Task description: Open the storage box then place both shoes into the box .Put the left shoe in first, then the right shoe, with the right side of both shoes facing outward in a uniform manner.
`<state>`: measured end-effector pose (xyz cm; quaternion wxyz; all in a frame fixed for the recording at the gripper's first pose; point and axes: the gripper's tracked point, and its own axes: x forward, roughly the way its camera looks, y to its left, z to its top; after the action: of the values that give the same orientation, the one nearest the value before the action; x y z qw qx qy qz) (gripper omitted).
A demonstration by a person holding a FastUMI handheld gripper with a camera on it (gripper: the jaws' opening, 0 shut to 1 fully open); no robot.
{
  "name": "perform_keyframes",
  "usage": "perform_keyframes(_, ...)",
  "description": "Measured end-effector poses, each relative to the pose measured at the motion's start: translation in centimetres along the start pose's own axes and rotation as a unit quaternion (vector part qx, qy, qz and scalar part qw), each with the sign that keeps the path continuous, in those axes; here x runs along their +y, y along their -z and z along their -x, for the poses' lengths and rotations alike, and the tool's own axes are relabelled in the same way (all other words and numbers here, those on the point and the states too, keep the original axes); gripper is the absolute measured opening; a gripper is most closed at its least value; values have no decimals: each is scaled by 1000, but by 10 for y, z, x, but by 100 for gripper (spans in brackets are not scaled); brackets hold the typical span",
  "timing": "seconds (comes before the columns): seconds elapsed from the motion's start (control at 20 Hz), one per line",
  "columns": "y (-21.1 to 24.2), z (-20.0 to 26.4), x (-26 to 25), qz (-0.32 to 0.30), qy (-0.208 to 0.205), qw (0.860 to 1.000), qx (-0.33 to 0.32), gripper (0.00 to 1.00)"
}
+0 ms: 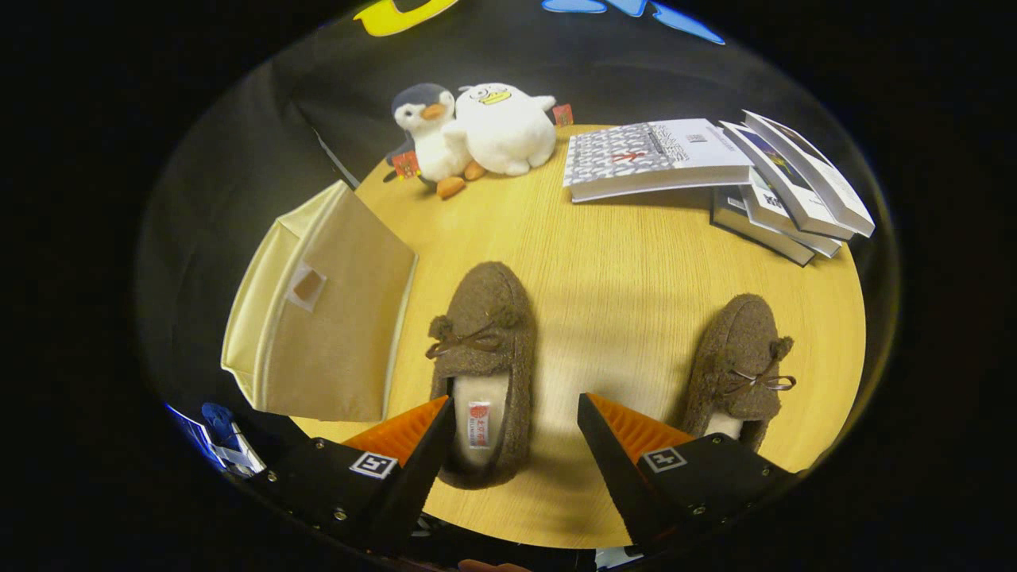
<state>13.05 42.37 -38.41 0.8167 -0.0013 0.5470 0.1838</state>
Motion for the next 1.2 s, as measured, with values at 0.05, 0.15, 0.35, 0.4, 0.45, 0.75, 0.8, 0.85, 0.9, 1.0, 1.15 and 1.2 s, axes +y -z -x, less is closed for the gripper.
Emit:
perform_keyframes(0.05,0,-3,0,7,3,1000,4,96)
perform_keyframes(0.15,-1,-13,-8,14,22,1000,12,94)
perform_keyframes(0.35,2,-23,-11,-11,47,998,42,73)
perform_keyframes(0.4,6,-23,-11,-22,50,997,55,50)
perform_keyframes(0.45,7,-21,-2,-39,32,997,66,35)
perform_keyframes(0.75,1,-12,2,-15,21,998,63,4)
perform_keyframes(0.8,-3,-7,2,-14,20,998,59,4)
perform_keyframes(0.85,-6,-3,5,-14,16,998,53,4)
perform_keyframes(0.9,-11,4,8,-16,10,999,48,4)
perform_keyframes(1.0,-19,20,14,-19,1,999,44,4)
perform_keyframes(1.15,-35,52,30,-22,-23,999,33,4)
perform_keyframes(1.2,-41,59,35,-19,-29,999,25,4)
